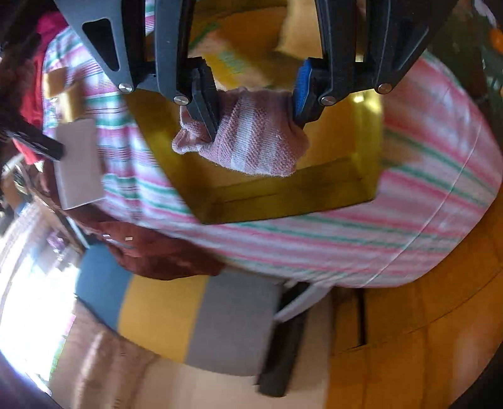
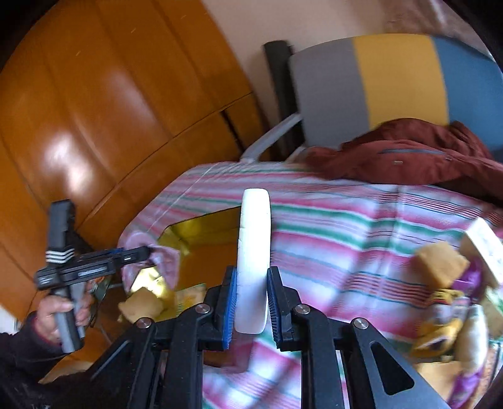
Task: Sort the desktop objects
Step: 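Carry the sock and eraser block into the gold tray and release both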
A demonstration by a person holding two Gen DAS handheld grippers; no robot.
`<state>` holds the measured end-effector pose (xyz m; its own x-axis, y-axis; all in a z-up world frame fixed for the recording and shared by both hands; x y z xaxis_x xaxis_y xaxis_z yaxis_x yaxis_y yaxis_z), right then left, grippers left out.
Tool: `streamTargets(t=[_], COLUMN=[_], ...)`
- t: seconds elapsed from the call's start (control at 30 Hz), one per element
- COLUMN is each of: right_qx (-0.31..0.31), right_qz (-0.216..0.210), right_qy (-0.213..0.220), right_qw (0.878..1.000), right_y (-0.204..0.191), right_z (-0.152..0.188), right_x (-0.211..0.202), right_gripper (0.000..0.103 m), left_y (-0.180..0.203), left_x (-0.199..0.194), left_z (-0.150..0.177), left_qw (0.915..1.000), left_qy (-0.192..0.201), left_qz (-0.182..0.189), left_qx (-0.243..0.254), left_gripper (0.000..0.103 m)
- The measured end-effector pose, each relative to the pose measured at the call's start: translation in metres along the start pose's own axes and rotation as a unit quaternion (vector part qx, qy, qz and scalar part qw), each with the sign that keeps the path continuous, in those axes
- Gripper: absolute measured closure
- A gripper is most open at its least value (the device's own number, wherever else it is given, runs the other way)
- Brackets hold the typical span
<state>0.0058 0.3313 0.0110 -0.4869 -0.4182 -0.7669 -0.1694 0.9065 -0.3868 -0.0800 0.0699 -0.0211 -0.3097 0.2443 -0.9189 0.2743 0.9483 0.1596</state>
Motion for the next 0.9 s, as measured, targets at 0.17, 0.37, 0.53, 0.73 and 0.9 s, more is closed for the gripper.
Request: streamTargets(t=[0.17, 0.37, 0.53, 0.73, 0.9], right_qx=[-0.036, -0.025, -0.016, 0.006, 0.016], right_qz=[-0.01, -0.025, -0.015, -0.031, -0.028], right_qy=[-0.032, -0.054, -0.061, -0.062, -0.065], right_qw=[0.999, 0.998, 0.998, 0.998, 0.997], right_y=[-0.056, -0.097, -0.122, -0.13, -0.131], right_z=[-0.009, -0.028, -0.044, -0.046, -0.04], right_x=[0.032, 0.075, 0.107, 0.125, 0.129], right_gripper=[0.084, 0.084, 0.081, 0.051, 0.046], left_y=[-0.037, -0.054, -0.069, -0.074, -0.071], left_x=[0.011, 0.017, 0.021, 0.013, -0.002], left_z=[0.007, 0.004, -0.001, -0.001, 0.002], left_qw=[0.9995, 0.9979, 0.9965, 0.9945, 0.9928], left_qy=[0.008, 0.021, 0.016, 0.039, 0.063], left_qz=[-0.019, -0.053, -0.062, -0.085, -0.093], left_qx=[-0.024, -0.031, -0.055, -0.048, -0.042], left_gripper=[0.062, 0.054, 0.044, 0.023, 0.021])
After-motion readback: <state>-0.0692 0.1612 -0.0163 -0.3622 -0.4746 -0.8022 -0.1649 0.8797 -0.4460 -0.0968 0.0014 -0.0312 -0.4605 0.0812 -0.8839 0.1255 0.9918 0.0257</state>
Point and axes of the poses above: each gripper's, at about its wrist camera, not at the fingertips, and x roughly the way its jaws point, y to its right, z to its underside, the point moved 3 cm from there along x, roughly the way its jaws point, and after that the axes turned 15 degrees about -y, right-handed, at the moved point
